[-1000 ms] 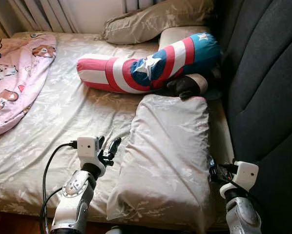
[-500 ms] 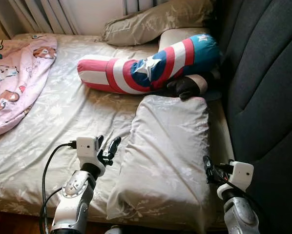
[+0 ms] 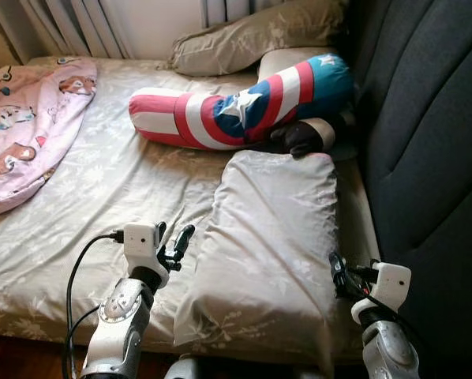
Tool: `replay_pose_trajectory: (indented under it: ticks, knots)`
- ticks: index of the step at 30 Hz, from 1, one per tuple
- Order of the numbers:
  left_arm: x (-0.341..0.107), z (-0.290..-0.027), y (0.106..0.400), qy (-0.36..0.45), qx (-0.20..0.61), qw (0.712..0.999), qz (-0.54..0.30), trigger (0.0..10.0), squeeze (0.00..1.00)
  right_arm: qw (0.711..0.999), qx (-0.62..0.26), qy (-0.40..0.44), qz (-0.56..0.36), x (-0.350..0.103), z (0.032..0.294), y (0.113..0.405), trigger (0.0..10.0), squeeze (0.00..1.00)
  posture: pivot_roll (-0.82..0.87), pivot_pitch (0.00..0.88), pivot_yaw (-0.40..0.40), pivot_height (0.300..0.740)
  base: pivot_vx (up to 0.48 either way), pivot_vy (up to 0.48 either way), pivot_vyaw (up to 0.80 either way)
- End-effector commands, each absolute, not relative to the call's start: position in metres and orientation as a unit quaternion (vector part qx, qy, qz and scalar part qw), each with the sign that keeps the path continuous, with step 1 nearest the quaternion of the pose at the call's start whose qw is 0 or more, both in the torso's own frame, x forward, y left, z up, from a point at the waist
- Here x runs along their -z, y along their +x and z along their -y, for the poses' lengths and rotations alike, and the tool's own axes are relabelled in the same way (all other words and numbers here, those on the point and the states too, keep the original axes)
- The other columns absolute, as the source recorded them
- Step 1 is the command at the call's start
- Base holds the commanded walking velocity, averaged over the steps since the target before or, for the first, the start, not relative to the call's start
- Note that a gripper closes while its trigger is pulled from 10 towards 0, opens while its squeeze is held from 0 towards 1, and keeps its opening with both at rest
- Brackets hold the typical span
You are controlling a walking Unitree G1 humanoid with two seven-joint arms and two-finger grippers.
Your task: Clean up the room
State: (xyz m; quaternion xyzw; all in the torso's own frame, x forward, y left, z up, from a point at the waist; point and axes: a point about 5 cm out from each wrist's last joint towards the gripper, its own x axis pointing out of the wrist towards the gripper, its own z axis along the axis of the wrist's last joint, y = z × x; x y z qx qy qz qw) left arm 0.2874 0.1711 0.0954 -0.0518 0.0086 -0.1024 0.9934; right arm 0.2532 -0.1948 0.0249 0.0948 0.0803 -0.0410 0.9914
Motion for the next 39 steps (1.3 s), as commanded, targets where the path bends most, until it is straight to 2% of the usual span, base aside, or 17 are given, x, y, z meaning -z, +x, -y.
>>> replay_pose_trajectory:
  ticks: [1, 39]
  knots:
    - [-0.0924, -0.173, 0.2858, -0.057, 0.1, 0.993, -0.014, 10.0, 0.0, 0.991, 0.044, 0.096, -0.084, -0.0228, 0.195, 0.2503, 10.0, 0.0, -0.01, 0.164, 0.028, 0.672, 0.0, 0.0, 0.0]
    - [-0.091, -0.1713, 0.2849, -0.055, 0.111, 0.992, -0.02, 10.0, 0.0, 0.989, 0.042, 0.109, -0.089, -0.019, 0.1904, 0.2504, 10.0, 0.0, -0.01, 0.165, 0.033, 0.663, 0.0, 0.0, 0.0]
